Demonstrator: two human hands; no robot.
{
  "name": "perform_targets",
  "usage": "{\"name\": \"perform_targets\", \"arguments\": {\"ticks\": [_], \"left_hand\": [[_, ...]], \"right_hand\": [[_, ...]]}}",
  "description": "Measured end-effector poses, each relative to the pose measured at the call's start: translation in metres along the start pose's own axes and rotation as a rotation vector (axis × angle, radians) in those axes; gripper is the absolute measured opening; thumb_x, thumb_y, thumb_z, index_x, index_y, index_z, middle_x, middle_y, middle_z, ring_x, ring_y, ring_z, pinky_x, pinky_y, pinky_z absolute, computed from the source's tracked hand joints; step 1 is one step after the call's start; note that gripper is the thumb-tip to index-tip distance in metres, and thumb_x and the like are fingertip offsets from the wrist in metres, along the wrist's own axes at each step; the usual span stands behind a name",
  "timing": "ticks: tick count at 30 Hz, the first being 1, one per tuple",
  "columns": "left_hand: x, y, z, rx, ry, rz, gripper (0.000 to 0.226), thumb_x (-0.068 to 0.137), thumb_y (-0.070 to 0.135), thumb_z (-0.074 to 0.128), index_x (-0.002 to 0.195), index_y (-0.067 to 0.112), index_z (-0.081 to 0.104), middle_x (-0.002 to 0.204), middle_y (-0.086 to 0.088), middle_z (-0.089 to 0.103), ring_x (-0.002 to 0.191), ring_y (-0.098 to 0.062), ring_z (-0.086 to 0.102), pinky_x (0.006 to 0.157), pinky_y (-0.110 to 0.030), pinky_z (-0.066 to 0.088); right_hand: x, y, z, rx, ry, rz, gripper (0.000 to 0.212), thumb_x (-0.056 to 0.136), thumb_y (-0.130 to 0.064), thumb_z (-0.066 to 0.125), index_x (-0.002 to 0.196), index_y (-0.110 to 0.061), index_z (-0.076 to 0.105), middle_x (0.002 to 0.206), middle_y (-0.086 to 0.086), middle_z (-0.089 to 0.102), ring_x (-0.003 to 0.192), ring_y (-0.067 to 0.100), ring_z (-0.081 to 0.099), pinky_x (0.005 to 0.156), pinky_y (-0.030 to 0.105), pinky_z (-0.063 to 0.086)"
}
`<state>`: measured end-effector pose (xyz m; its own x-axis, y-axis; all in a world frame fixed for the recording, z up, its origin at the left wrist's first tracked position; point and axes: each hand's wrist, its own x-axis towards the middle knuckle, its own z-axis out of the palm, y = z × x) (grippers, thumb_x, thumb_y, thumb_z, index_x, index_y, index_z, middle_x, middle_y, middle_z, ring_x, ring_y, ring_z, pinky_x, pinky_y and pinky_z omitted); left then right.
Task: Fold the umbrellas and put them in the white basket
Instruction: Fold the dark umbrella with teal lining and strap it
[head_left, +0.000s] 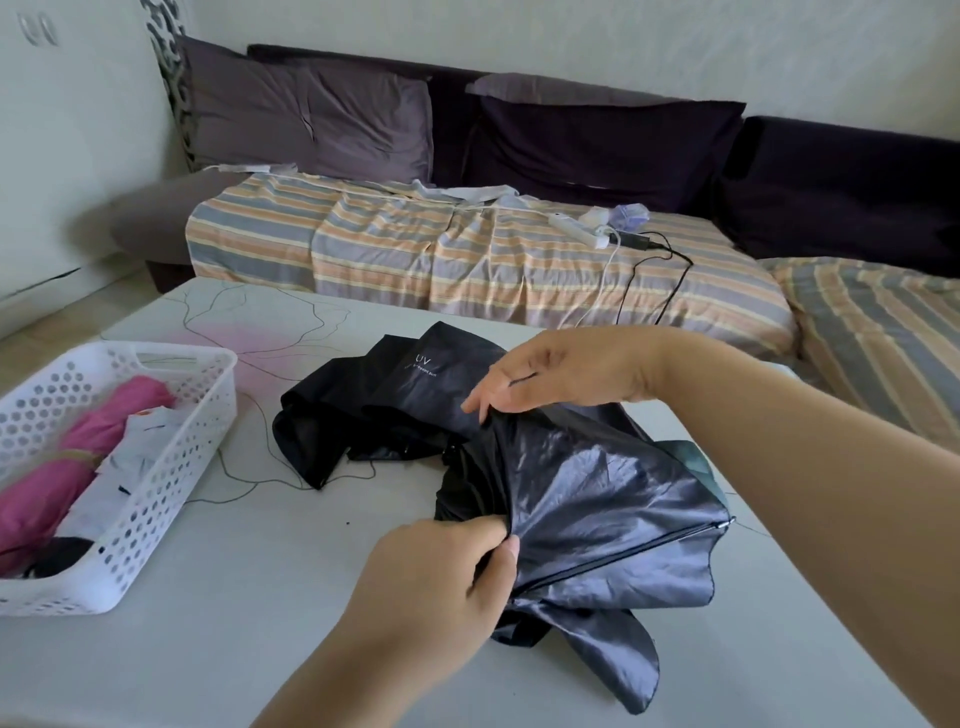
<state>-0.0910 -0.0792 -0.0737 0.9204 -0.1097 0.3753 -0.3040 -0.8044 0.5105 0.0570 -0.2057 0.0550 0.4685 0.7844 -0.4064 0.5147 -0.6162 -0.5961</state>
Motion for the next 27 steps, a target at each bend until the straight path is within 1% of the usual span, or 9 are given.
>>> {"name": "perform_targets", "arguments": {"ticks": [2,6,9,13,16,18,22,24,27], "left_hand": [[0.000,0.000,-0.001,-0.023,-0.005,-0.002,0.043,0.084,0.053,0.024,0.055,0.022,0.024,0.046,0.000,0.036,0.047,-0.018,0.036,0.044,-0.023,0.027],[0.000,0.003,-0.001,-0.017,-0.018,-0.005,0.042,0.087,0.048,0.030,0.056,0.019,0.026,0.046,-0.001,0.035,0.048,-0.019,0.037,0.044,-0.024,0.026],[0.000,0.005,-0.001,-0.007,-0.049,0.003,0.042,0.087,0.047,0.029,0.057,0.018,0.026,0.050,-0.001,0.040,0.051,-0.020,0.037,0.046,-0.025,0.025],[-0.002,0.007,-0.002,-0.036,-0.078,0.028,0.041,0.088,0.047,0.029,0.057,0.020,0.026,0.056,0.011,0.047,0.050,-0.018,0.037,0.046,-0.024,0.027],[-0.003,0.005,-0.003,-0.045,-0.065,0.047,0.038,0.088,0.049,0.026,0.058,0.027,0.032,0.057,0.013,0.047,0.050,-0.017,0.038,0.046,-0.022,0.028],[-0.003,0.004,-0.004,-0.042,-0.066,0.059,0.035,0.086,0.053,0.021,0.060,0.033,0.035,0.058,0.013,0.048,0.050,-0.018,0.038,0.046,-0.021,0.029],[-0.004,0.005,-0.003,-0.036,-0.055,0.055,0.041,0.089,0.047,0.029,0.056,0.023,0.027,0.056,0.013,0.047,0.048,-0.017,0.038,0.046,-0.021,0.029],[-0.004,0.004,-0.003,-0.029,-0.054,0.065,0.039,0.089,0.048,0.028,0.057,0.025,0.030,0.056,0.012,0.047,0.048,-0.017,0.038,0.045,-0.021,0.028],[-0.003,0.005,-0.003,-0.024,-0.055,0.077,0.035,0.086,0.051,0.024,0.059,0.030,0.033,0.056,0.011,0.047,0.048,-0.017,0.039,0.044,-0.021,0.028]], "right_hand": [[0.003,0.003,0.000,0.018,0.035,-0.026,0.018,0.097,-0.028,0.053,0.103,-0.021,0.069,0.122,-0.012,0.065,0.123,0.002,0.051,0.110,0.027,0.028],[0.007,0.001,0.004,0.128,0.075,-0.094,0.012,0.095,-0.006,0.053,0.095,0.001,0.063,0.110,0.003,0.071,0.121,0.012,0.056,0.101,0.016,0.034],[0.010,-0.006,0.005,0.098,0.076,-0.139,0.013,0.095,-0.012,0.056,0.086,-0.013,0.066,0.097,-0.004,0.072,0.114,0.011,0.060,0.103,0.021,0.037],[0.003,-0.007,-0.005,0.031,0.080,-0.104,0.014,0.095,-0.022,0.057,0.090,-0.021,0.070,0.098,-0.012,0.072,0.106,0.000,0.062,0.110,0.031,0.030],[-0.005,-0.001,-0.007,0.049,0.032,-0.025,0.012,0.094,-0.019,0.059,0.092,-0.024,0.070,0.097,-0.017,0.070,0.099,-0.004,0.061,0.106,0.028,0.034],[-0.006,0.004,-0.005,0.034,0.018,0.038,0.013,0.093,-0.020,0.059,0.094,-0.028,0.069,0.101,-0.020,0.067,0.103,-0.003,0.059,0.107,0.027,0.034],[-0.004,0.006,-0.001,0.055,0.010,0.076,0.018,0.092,-0.020,0.060,0.081,-0.032,0.067,0.095,-0.021,0.065,0.106,0.001,0.057,0.104,0.026,0.034],[-0.002,0.005,0.001,0.059,-0.021,0.067,0.012,0.092,-0.028,0.061,0.086,-0.034,0.069,0.099,-0.023,0.065,0.107,-0.001,0.057,0.103,0.024,0.035],[0.000,0.006,0.003,0.033,-0.006,0.044,0.014,0.093,-0.024,0.059,0.085,-0.031,0.068,0.090,-0.024,0.065,0.092,-0.006,0.058,0.094,0.020,0.036]]}}
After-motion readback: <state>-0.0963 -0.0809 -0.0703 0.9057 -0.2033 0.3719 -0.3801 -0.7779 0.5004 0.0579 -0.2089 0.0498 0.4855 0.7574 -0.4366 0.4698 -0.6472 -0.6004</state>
